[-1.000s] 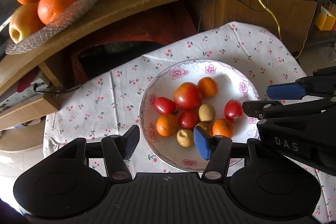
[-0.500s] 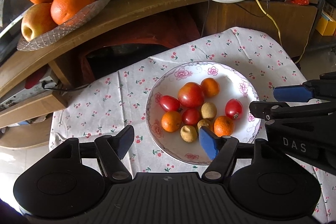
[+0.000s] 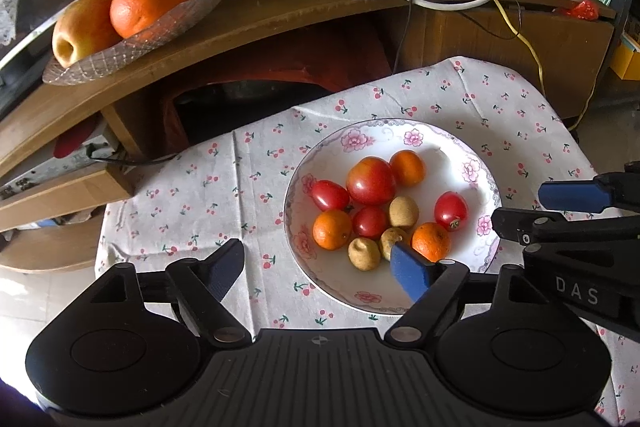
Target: Organize fruits
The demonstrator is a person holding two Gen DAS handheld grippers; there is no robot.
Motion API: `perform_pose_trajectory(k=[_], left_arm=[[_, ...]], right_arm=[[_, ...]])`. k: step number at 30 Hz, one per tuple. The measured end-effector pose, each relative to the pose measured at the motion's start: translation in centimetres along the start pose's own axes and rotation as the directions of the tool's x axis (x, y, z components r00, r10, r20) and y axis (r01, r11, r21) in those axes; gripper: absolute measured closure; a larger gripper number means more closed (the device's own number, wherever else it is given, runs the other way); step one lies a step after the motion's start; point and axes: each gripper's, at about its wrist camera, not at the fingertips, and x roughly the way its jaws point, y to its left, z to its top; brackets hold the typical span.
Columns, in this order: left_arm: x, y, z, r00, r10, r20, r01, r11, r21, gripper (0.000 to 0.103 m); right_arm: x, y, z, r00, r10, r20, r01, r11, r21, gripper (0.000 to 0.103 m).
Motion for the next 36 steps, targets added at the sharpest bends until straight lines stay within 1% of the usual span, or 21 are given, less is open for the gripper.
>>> perform_pose_trajectory(k=[9,18,26,29,33,36], left_arm=[[-0.7,-0.3,-0.8,1.0,0.016,0.004,-0.016,1.0,0.013,0.016],[-1.9,-0.1,-2.1,1.0,-0.002,0.026,0.003,0.999,-0.035,0.016],[-3.2,0.0,-3.4,0.999,-0.013,0.051,0.016,0.998,-0.056,0.016],[-3.8,0.0,-3.9,0.998,-0.002,0.062,0.005,0.998,-0.061,0.016],[-4.3,-0.4,-4.6,0.998,0.025,0.054,-0.022,0.998,-0.06,0.016],[-4.6,-0.5,-5.5,0.998,0.028,0.062,-0.025,0.998,-0.056,0.016]], right_arm=[[-0.8,0.2,-1.1,1.0,0.0,0.001,0.0,1.0,0.01,0.061],[-2.4,0.3,-2.4,1.0,0.001,0.015,-0.002,0.999,0.04,0.06],[-3.7,0.6,-3.7,1.0,0.009,0.028,-0.011,0.998,0.066,0.06],[-4.1,0.7,-4.2,0.999,0.015,0.031,-0.017,0.997,0.073,0.06],[-4.7,1.2,-5.0,0.999,0.017,0.034,-0.019,0.998,0.063,0.06],[-5.0,1.4,-5.6,0.999,0.016,0.031,-0.017,0.998,0.055,0.06]])
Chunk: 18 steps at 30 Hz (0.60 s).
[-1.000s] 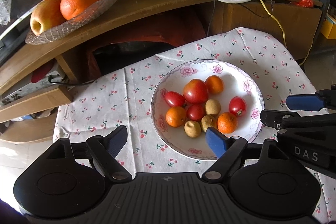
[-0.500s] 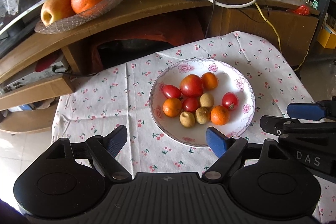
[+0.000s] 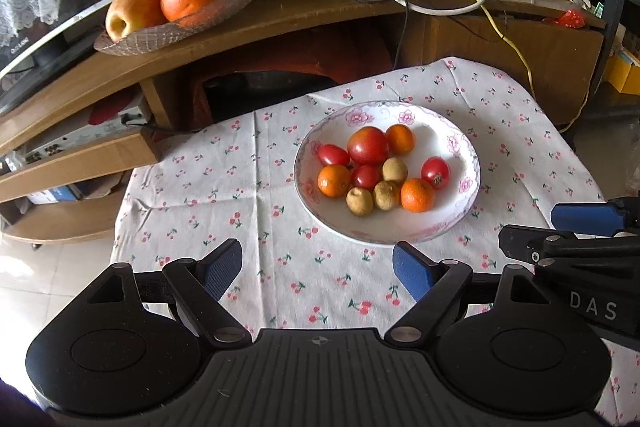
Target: Organize fruits
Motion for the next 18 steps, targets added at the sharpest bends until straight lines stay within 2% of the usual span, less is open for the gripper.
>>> perform_pose_trajectory(k=[7,13,18], left_arm=[[-1.0,0.3,-1.3,1.0,-0.004,0.013,0.004,1.0,-0.022,0.016],[-2.2,-0.1,-2.2,0.999,0.027,0.041,-0.027,1.0,-0.004,0.016],[-2.7,0.1,-3.1,0.999,-0.003,0.033,0.004,0.999,-0.039,0.016]], right_arm=[[-0.9,0.1,-1.2,1.0,0.011,0.005,-0.011,1.0,0.012,0.06],[-1.8,0.3,-2.3,1.0,0.016,0.011,-0.017,1.0,0.026,0.06],[-2.5,0.2,-3.2,1.0,0.021,0.012,-0.022,0.999,0.036,0.06]])
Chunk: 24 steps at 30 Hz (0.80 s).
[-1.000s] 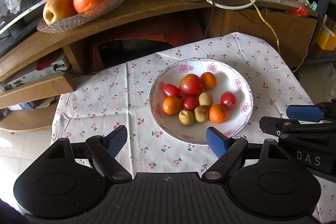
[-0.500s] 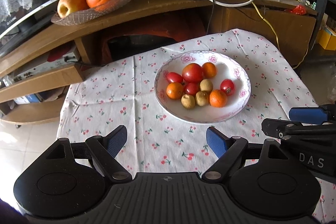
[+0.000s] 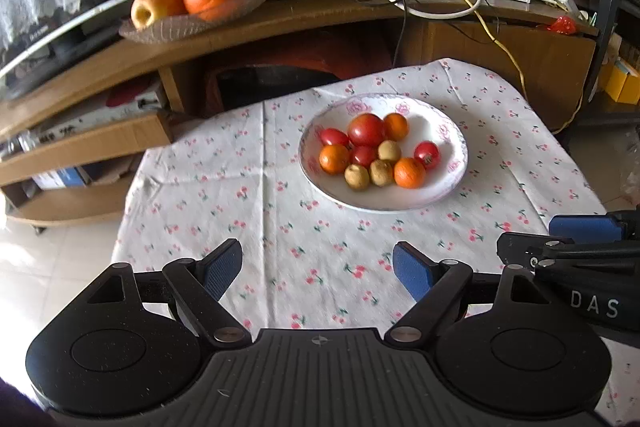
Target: Organize fruits
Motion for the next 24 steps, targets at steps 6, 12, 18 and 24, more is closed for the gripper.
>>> perform_pose_trajectory(k=[6,12,18,24], left_arm=[[-0.7,0.0,-1.1,1.0,-0.028,-0.006,0.028,0.999,-0.019,0.016],[-1.0,0.3,-2.7,0.997,-0.061,-0.04,0.058,0.996,-0.066,0.016],[-1.3,0.1,-4.3,0.996,-0.064,-0.069,0.06,0.997,-0.056,0.016],[-1.9,0.4,-5.0,0.994,-0.083,-0.074,0.077,0.994,-0.075,0.016]], right_arm=[[-0.9,0.0,-1.1,1.0,0.003,0.003,-0.003,1.0,0.008,0.06],[-1.5,0.2,-2.7,1.0,0.004,-0.012,-0.004,1.0,0.005,0.06],[-1.8,0.3,-4.6,0.999,0.005,-0.039,-0.006,1.0,-0.008,0.06],[-2.5,0.3,-5.6,0.999,0.02,-0.044,-0.02,1.0,0.005,0.06]])
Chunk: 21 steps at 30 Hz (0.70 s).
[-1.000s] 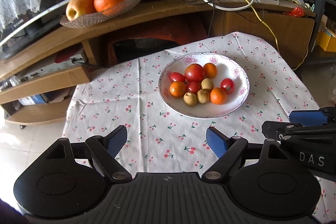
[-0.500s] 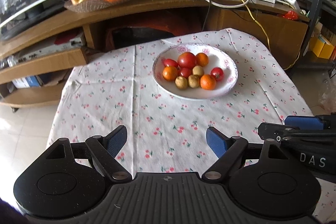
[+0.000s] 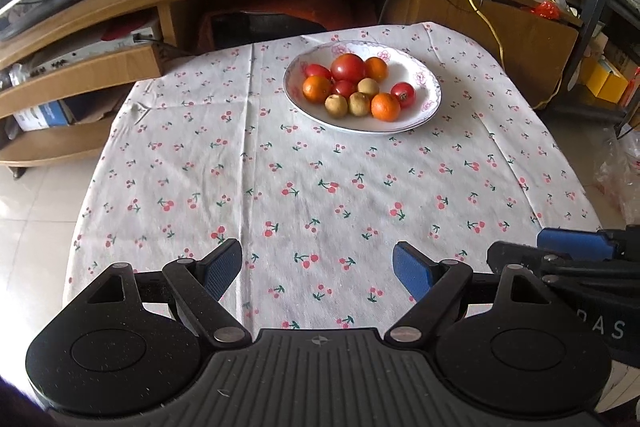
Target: Organize fruits
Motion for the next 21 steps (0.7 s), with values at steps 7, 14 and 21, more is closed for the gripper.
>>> perform_pose_trajectory(k=[7,14,21], left_arm=[[-0.45,-0.22,-0.52,1.0,0.005,0.025,-0.005,1.0,0.024,0.016],[-0.72,-0.36,-0.76,0.999,0.018,0.049,-0.02,0.999,0.048,0.016],[-0.86,-0.58,-0.78,0.997,0.036,0.073,-0.041,0.997,0.067,0.016]], right_arm=[[-0.16,0.23,-0.72,1.0,0.0,-0.007,-0.001,1.0,-0.005,0.06],[-0.22,0.24,-0.87,1.0,0.001,-0.007,-0.001,1.0,-0.007,0.06],[-0.18,0.22,-0.84,1.0,0.003,-0.007,-0.003,1.0,-0.007,0.06]])
